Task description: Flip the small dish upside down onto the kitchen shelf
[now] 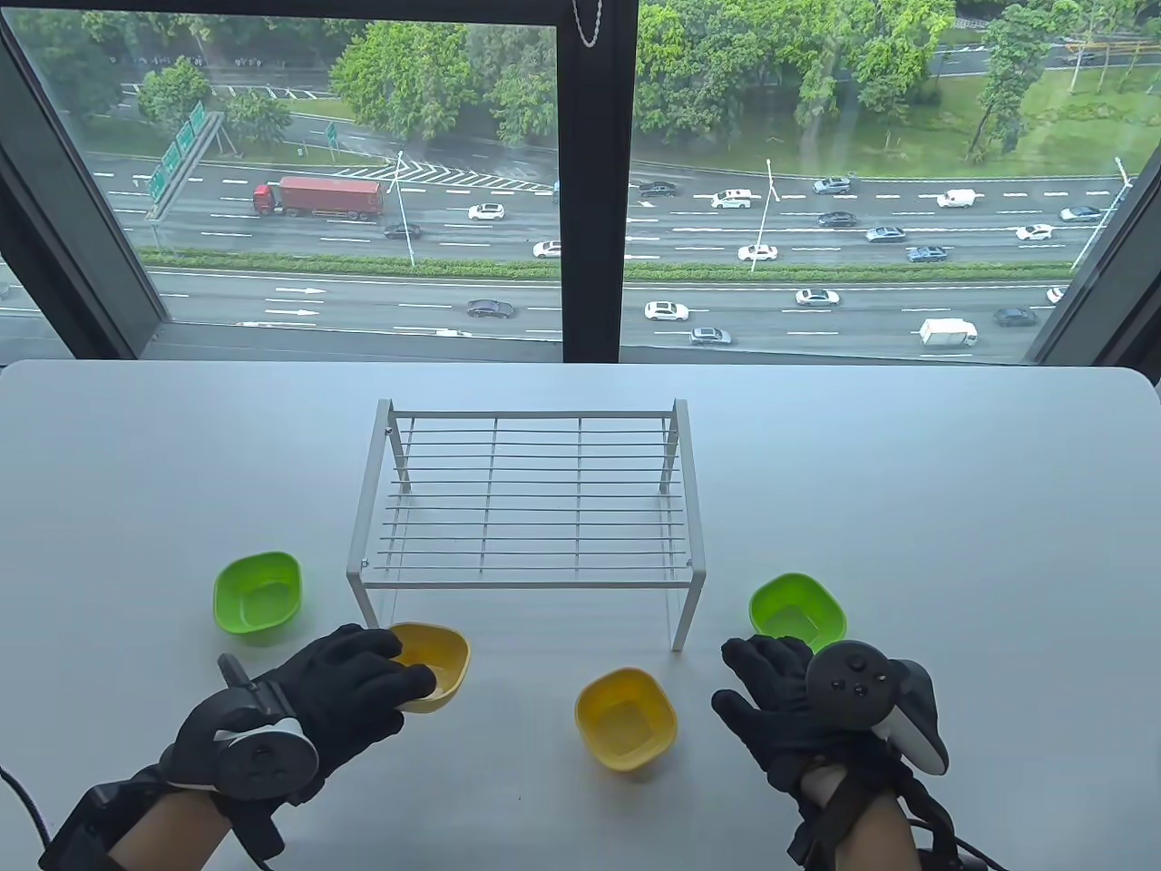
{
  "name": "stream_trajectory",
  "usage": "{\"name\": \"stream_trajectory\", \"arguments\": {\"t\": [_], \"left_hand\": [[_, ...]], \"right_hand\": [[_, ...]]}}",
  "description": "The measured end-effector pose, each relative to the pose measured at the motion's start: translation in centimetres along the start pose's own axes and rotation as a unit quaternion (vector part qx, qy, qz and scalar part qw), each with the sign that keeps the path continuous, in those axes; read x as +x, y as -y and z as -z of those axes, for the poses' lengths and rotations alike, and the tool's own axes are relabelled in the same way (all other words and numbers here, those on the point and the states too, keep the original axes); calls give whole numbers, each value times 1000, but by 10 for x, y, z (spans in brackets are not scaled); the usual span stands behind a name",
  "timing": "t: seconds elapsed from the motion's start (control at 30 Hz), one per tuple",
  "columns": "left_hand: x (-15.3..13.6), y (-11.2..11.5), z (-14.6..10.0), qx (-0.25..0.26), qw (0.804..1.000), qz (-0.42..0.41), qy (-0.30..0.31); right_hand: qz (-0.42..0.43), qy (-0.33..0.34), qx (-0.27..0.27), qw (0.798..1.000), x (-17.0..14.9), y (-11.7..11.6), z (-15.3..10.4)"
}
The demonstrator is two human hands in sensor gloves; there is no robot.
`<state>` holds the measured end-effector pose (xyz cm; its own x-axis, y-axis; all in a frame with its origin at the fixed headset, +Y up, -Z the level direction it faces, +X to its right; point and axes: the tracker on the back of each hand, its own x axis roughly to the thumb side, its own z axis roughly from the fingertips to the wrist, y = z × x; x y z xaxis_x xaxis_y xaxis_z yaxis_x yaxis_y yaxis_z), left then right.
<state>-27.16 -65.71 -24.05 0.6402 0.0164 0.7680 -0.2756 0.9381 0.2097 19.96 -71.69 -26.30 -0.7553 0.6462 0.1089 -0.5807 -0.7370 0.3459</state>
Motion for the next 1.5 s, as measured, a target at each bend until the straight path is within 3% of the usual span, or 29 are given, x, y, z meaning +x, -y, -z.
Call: {"name": "stream_trajectory", "arguments": {"t": [0.43, 0.8, 1.07, 1.5], "left_hand": [[3, -34, 8, 29, 999, 7, 15], [5, -90, 37, 91, 996, 6, 15], [-2, -89, 62, 61, 997, 26, -32], [-37, -86, 114, 11, 991, 0, -131]], "right_hand": [[3, 4, -5, 1000, 0, 1, -1], [2, 4, -6, 1000, 1, -3, -1], [7, 6, -9, 1000, 0, -3, -2], [19, 7, -13, 1000, -2, 0, -2]]}}
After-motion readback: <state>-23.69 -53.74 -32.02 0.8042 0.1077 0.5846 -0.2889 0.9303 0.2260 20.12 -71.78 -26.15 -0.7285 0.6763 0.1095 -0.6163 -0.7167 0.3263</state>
